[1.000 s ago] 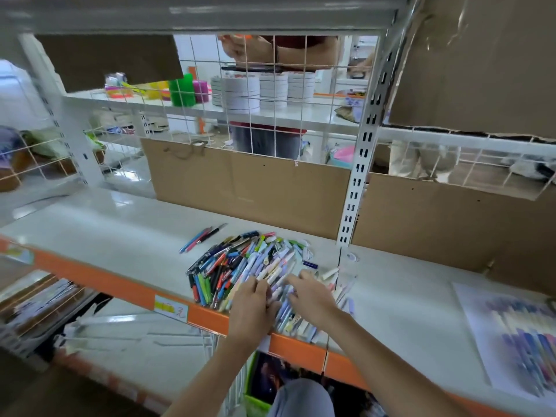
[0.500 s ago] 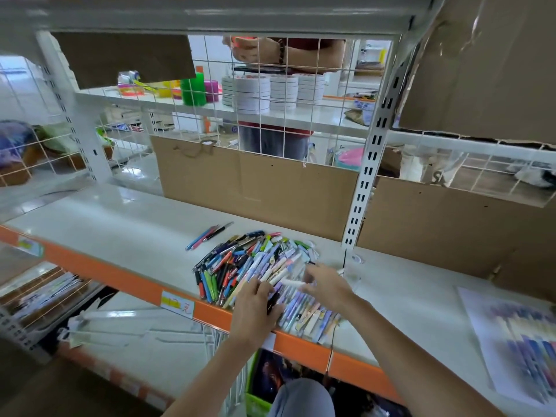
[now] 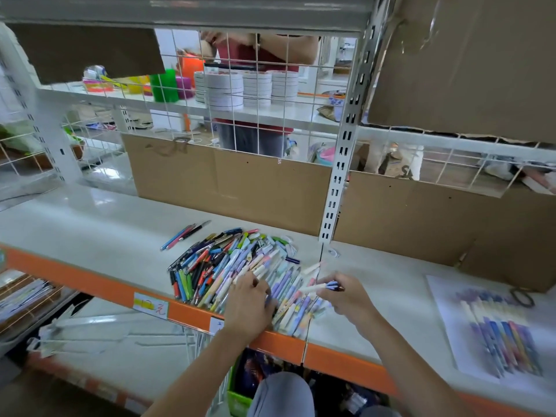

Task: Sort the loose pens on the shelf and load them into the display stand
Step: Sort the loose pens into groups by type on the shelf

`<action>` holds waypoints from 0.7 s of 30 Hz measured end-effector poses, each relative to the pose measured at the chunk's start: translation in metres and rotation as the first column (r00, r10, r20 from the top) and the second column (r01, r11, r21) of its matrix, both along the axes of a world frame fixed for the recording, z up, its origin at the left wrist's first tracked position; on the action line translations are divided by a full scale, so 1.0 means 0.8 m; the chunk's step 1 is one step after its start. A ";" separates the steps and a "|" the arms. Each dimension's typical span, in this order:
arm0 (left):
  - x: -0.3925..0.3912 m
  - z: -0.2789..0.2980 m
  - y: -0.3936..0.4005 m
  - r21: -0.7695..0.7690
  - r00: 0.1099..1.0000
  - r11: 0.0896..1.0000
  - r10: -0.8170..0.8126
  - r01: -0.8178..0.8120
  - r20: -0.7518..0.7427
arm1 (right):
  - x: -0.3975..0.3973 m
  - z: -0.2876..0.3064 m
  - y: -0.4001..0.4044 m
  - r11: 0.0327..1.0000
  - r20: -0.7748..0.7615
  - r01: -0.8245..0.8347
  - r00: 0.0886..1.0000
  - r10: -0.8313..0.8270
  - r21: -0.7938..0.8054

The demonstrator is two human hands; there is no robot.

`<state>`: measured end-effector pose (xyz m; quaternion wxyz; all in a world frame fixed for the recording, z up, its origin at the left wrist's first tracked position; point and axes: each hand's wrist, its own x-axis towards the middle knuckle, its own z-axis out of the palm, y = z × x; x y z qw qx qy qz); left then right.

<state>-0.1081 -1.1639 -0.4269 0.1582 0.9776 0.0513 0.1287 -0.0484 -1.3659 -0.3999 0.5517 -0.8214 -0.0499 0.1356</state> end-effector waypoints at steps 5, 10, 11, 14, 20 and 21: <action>0.006 0.005 -0.004 0.041 0.997 0.999 0.008 -0.005 -0.075 | -0.005 -0.001 -0.030 0.992 -0.018 0.087 0.996 -0.086 0.088; 0.005 0.006 -0.015 0.000 0.997 0.998 -0.065 0.065 0.048 | -0.012 0.002 -0.043 0.985 -0.037 0.128 0.992 -0.124 0.119; 0.005 0.005 -0.018 -0.024 0.990 0.993 -0.112 0.115 0.085 | -0.013 0.001 -0.045 0.981 -0.050 0.139 0.990 -0.134 0.135; 0.001 0.000 -0.033 -0.061 0.954 0.957 -0.274 0.282 0.121 | -0.017 -0.005 -0.050 0.975 -0.074 0.158 0.986 -0.147 0.157; -0.001 -0.005 -0.051 0.023 0.934 0.934 -0.357 0.356 0.022 | -0.030 -0.026 -0.055 0.985 -0.064 0.153 0.987 -0.148 0.080; 0.000 -0.003 -0.053 0.044 0.939 0.938 -0.345 0.344 0.014 | -0.032 -0.030 -0.055 0.985 -0.056 0.156 0.987 -0.153 0.070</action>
